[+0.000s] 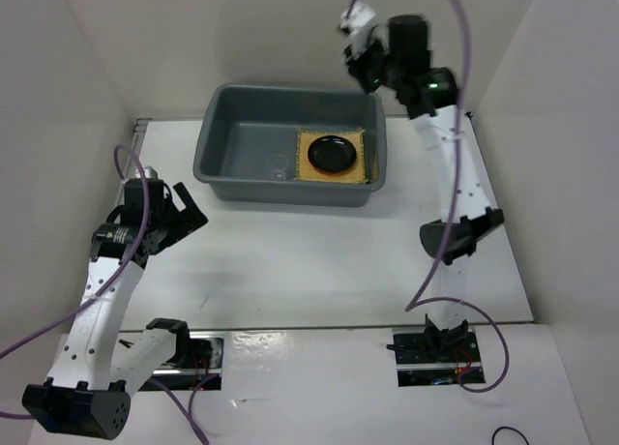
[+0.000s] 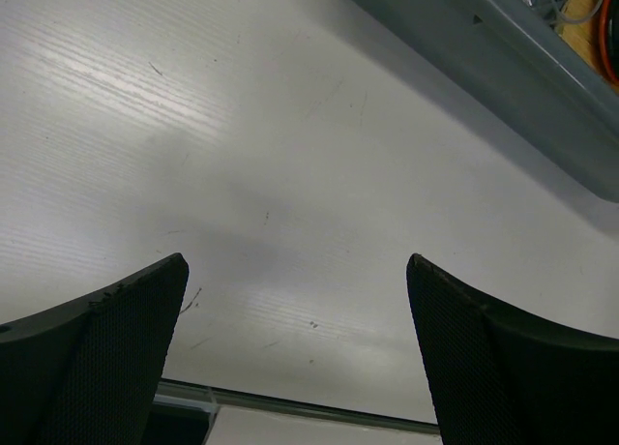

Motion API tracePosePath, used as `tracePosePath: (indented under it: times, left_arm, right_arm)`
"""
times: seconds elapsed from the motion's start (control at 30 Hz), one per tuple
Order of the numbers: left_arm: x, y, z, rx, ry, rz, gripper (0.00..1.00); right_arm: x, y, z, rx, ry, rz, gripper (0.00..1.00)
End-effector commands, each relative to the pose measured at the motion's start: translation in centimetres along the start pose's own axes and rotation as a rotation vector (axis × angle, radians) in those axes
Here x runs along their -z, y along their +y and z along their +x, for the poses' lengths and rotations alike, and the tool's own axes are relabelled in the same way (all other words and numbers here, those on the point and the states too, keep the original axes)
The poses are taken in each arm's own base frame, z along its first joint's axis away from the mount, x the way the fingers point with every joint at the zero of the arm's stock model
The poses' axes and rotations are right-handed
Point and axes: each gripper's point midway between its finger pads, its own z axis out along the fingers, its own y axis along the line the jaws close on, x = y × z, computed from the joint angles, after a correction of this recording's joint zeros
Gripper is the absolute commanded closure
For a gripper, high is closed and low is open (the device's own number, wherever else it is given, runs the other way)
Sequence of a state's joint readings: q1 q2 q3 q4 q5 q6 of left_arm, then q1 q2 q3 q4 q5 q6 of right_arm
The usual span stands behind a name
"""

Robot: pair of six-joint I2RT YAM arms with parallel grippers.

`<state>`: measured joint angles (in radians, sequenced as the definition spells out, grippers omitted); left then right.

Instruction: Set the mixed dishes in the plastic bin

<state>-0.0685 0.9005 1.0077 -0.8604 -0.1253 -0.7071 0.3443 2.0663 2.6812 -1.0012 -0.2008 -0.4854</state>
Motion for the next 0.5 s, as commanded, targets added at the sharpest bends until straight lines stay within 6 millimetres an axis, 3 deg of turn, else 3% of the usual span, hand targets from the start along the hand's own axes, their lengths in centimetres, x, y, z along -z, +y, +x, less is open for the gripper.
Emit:
tracePosePath:
  times: [0.0, 0.03, 0.07, 0.1, 0.13, 0.2, 0.23, 0.27, 0.3, 0.37, 0.47]
  left_arm:
    - [1.0, -0.3, -0.9, -0.006, -0.058, 0.038, 0.0]
    - [0.8, -0.2, -0.6, -0.007, -0.051, 0.033, 0.0]
    - [0.8, -0.1, -0.6, -0.007, -0.051, 0.033, 0.0]
    - [0.8, -0.2, -0.6, 0.004, -0.051, 0.033, 0.0]
    - [0.8, -0.2, -0.6, 0.004, -0.051, 0.033, 0.0]
    - [0.8, -0.2, -0.6, 0.004, -0.051, 0.033, 0.0]
    - [0.8, -0.2, -0.6, 0.004, -0.051, 0.033, 0.0]
    - [0.8, -0.1, -0.7, 0.004, -0.056, 0.026, 0.0]
    - [0.8, -0.1, -0.7, 0.004, -0.056, 0.026, 0.0]
    - [0.6, 0.0, -0.7, 0.003, -0.049, 0.021, 0.0]
    - [0.4, 0.3, -0.8, 0.018, -0.05, 0.002, 0.0]
  right_arm:
    - [-4.9, 6.4, 4.0, 0.058, 0.166, -0.143, 1.0]
    - [-5.5, 6.9, 2.5, 0.094, 0.116, -0.131, 1.0]
    - [-6.6, 7.7, 2.3, 0.118, 0.103, -0.143, 1.0]
    - [-6.6, 8.3, 0.5, 0.13, 0.045, -0.146, 1.0]
    - [-10.0, 10.6, 2.5, 0.146, 0.075, -0.189, 1.0]
    - [-12.6, 11.4, 3.1, 0.195, 0.093, -0.125, 1.0]
    - [-14.1, 13.2, 3.6, 0.248, 0.102, -0.138, 1.0]
    - [-15.2, 14.0, 4.3, 0.272, 0.11, -0.141, 1.0]
    - [-15.3, 13.1, 3.1, 0.282, 0.069, -0.095, 1.0]
    - [-17.3, 14.8, 4.1, 0.333, 0.076, -0.096, 1.0]
    - [-19.6, 15.6, 6.1, 0.381, 0.094, -0.11, 1.0]
